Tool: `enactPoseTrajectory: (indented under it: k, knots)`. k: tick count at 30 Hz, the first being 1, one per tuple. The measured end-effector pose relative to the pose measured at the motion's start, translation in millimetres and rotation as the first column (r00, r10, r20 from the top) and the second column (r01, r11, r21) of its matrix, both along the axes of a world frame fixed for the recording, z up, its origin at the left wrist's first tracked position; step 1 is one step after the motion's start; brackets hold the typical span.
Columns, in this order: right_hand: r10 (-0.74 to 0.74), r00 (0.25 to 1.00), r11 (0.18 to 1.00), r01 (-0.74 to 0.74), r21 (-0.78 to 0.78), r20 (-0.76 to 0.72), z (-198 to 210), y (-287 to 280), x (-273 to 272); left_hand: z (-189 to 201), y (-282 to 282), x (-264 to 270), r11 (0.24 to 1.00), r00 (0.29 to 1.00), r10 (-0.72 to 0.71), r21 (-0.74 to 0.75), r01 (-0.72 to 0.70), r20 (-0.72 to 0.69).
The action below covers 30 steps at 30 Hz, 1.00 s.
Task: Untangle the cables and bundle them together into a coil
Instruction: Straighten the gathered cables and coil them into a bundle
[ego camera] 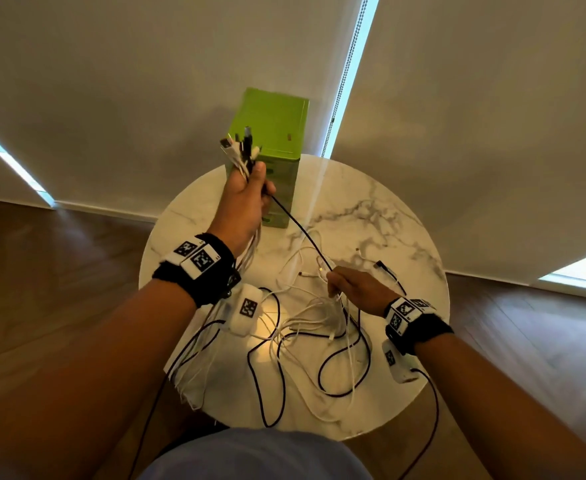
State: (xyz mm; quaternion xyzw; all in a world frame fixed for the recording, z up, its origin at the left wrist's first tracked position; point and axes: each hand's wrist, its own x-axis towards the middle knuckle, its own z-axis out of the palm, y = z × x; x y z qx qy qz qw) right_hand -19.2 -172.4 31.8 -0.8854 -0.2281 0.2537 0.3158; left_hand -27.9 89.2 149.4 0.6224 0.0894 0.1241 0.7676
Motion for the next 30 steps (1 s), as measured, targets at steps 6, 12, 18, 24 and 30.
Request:
enactPoseTrajectory:
  k: [6,12,18,24,30]
  knots:
    - [-0.077,0.993,0.991,0.086,-0.099,0.090,6.0,-8.9,18.0,10.2,24.4,-2.7,0.991,0.991,0.123,-0.051,-0.120,0.051]
    - [-0.288,0.949,0.957,0.290,-0.001,0.126,25.4,-5.9,32.5,10.5,28.7,-17.0,0.996,0.996,0.084,0.024,-0.084,0.007]
    - [-0.182,0.982,0.977,0.176,0.121,0.049,62.0,19.2,24.9,-10.9,-22.8,-37.1,0.984,0.971,-0.165,-0.093,0.151,-0.172]
    - [-0.188,0.982,0.979,0.190,-0.080,0.023,34.6,-49.2,-18.5,-2.1,-77.9,-44.7,0.802,0.810,-0.576,-0.270,0.533,-0.112]
    - [-0.374,0.927,0.888,0.359,-0.287,0.003,-15.4,-139.0,-97.6,7.3,-149.5,-53.4,0.664,0.679,-0.728,-0.337,0.667,-0.091]
